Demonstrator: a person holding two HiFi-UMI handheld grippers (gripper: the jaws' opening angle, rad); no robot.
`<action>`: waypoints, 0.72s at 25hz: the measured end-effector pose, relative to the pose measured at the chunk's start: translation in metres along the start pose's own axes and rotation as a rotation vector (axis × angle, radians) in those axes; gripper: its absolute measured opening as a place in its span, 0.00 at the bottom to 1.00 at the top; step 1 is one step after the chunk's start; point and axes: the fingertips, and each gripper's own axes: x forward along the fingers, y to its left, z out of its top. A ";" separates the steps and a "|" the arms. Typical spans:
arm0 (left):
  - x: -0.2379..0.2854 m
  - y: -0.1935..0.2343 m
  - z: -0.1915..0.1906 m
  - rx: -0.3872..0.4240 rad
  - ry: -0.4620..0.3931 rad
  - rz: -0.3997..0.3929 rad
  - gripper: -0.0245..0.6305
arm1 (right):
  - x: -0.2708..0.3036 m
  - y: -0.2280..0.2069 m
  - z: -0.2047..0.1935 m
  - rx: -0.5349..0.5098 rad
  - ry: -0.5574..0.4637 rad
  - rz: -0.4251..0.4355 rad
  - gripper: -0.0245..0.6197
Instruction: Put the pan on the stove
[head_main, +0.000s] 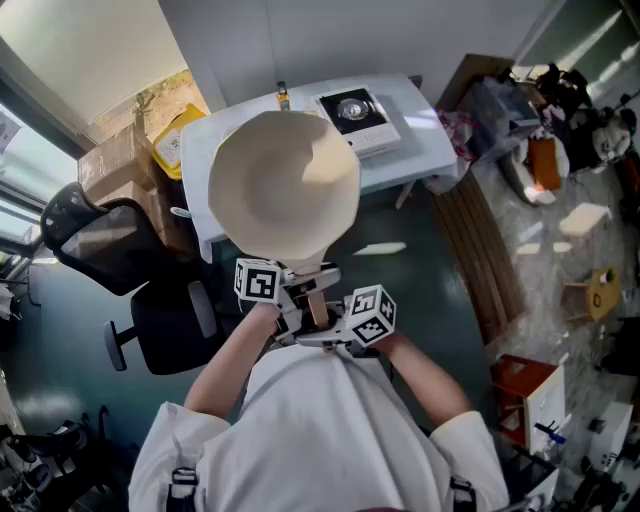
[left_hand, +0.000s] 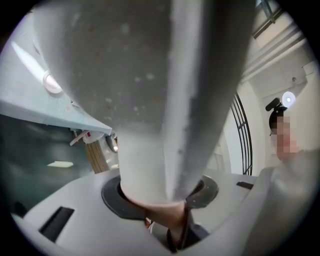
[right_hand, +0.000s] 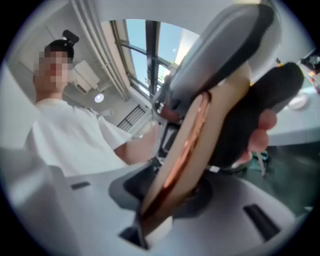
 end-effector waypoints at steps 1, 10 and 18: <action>0.000 -0.001 0.001 0.002 -0.001 -0.003 0.32 | 0.000 0.000 0.001 0.001 0.001 0.001 0.23; 0.003 -0.003 -0.006 0.005 -0.005 0.007 0.32 | -0.002 0.005 -0.006 -0.002 -0.003 0.017 0.23; 0.011 -0.009 -0.013 0.008 -0.017 0.021 0.33 | -0.012 0.014 -0.014 -0.004 0.006 0.036 0.24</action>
